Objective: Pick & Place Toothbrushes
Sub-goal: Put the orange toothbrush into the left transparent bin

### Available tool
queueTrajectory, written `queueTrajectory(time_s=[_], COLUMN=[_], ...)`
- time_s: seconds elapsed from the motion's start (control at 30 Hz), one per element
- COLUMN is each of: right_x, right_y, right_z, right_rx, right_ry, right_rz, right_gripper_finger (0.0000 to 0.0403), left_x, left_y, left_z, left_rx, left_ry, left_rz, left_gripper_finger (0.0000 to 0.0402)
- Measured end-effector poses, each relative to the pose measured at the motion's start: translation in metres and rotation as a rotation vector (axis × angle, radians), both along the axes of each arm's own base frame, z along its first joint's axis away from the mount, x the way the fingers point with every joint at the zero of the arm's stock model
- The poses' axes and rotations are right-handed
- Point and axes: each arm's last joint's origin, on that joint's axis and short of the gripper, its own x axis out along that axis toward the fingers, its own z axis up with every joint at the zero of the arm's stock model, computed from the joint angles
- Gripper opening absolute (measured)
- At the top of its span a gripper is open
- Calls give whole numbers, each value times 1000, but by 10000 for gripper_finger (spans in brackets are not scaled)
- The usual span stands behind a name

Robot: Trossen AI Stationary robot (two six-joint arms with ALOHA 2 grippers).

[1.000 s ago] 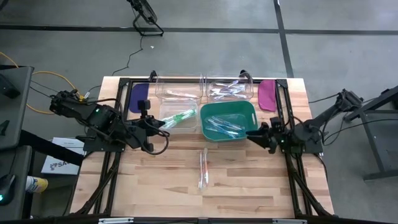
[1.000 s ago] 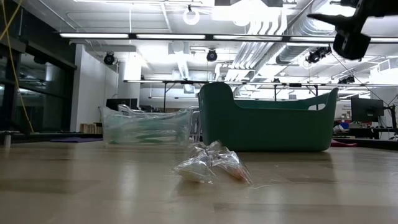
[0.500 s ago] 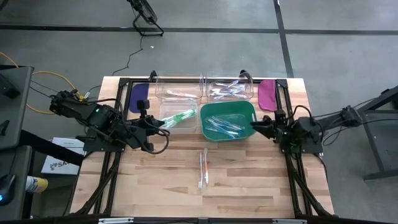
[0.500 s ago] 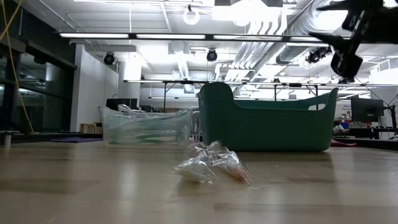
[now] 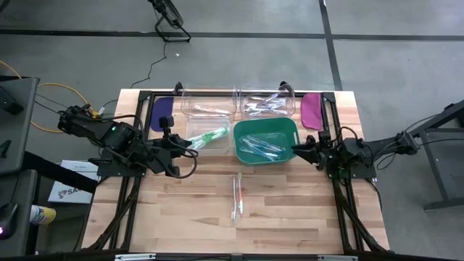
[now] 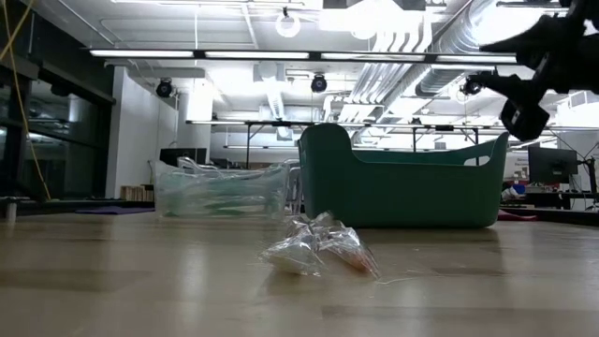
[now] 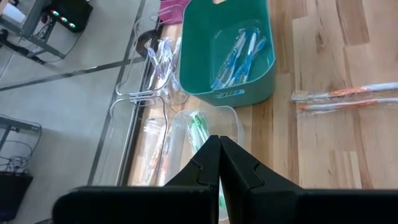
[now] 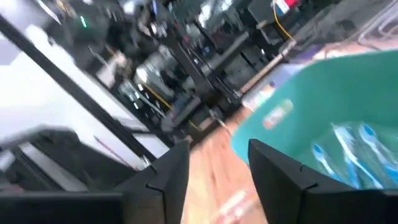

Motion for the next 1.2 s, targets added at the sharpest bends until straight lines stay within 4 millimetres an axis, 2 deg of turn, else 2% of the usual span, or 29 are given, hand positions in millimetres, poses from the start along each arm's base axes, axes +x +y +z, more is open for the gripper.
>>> queueTrajectory(time_s=[0.17,0.33,0.5,0.8,1.03,1.2], right_x=[0,1,1,2,2,2], right_y=[2,2,2,2,2,2], right_z=[-9,-10,-10,-11,-11,-11], right_rx=[-92,-372,-419,-740,-754,-754], right_ry=[92,121,127,150,149,149], right_rz=[47,36,41,27,26,26], right_gripper_finger=[123,85,62,53,52,52], left_x=[0,3,10,33,57,82], left_y=[0,-2,-5,-16,-29,-39], left_z=[0,-1,-5,-20,-34,-54], left_rx=[-14,-15,-14,-2,-73,-184], left_ry=[-7,-8,-3,48,46,22], left_rz=[9,9,11,3,-5,103], left_gripper_finger=[1,1,1,1,1,1])
